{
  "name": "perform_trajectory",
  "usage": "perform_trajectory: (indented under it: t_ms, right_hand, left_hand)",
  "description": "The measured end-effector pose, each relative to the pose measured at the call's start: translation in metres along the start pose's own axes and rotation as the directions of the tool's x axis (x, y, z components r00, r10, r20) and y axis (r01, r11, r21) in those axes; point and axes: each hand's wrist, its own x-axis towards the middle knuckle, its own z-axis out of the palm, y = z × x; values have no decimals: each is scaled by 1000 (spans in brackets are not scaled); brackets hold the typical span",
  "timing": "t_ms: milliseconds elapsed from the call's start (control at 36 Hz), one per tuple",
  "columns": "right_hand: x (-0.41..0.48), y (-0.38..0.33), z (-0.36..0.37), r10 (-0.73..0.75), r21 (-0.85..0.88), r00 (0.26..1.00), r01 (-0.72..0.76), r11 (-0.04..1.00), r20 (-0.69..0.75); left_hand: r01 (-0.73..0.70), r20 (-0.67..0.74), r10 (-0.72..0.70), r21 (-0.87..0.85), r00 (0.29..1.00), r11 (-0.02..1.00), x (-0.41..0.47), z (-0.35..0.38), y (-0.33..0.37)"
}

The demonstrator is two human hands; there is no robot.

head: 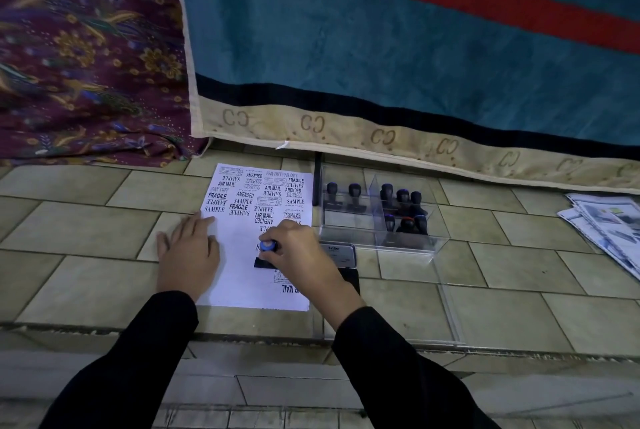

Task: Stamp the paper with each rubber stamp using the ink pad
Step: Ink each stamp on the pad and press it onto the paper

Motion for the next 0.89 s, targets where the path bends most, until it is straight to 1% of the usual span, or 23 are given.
perform_trajectory:
  t_ms: [278,389,472,583,694,833,889]
  right_hand:
    - [-7,-3,6,-40,-53,999,42,998,24]
    - [-1,-4,2,-3,-32,1000,4,999,18]
    - [1,-5,3,-6,-41,1000,7,999,14]
    - [-9,-3,9,-21,-6,1000,21,1000,12]
    - [-3,-2,4,37,55,999,-37,998,-12]
    - [2,3,-4,-6,49,999,4,999,41]
    - [7,7,-16,49,112,999,-48,993,-6]
  left_hand:
    - [4,-2,-4,-2,1000,1000,0,1,0]
    - [7,-1,-7,8,1000,1000,0,2,1]
    - [6,-2,-6,14,1000,1000,0,2,1]
    - [7,-7,-7,23,1000,1000,0,3,0]
    - [3,-10,-3,28,1000,1000,0,3,0]
    - [2,-20,-1,53,1000,999,-1,1,1]
    - [0,-22,1,58,1000,998,-1,1,1]
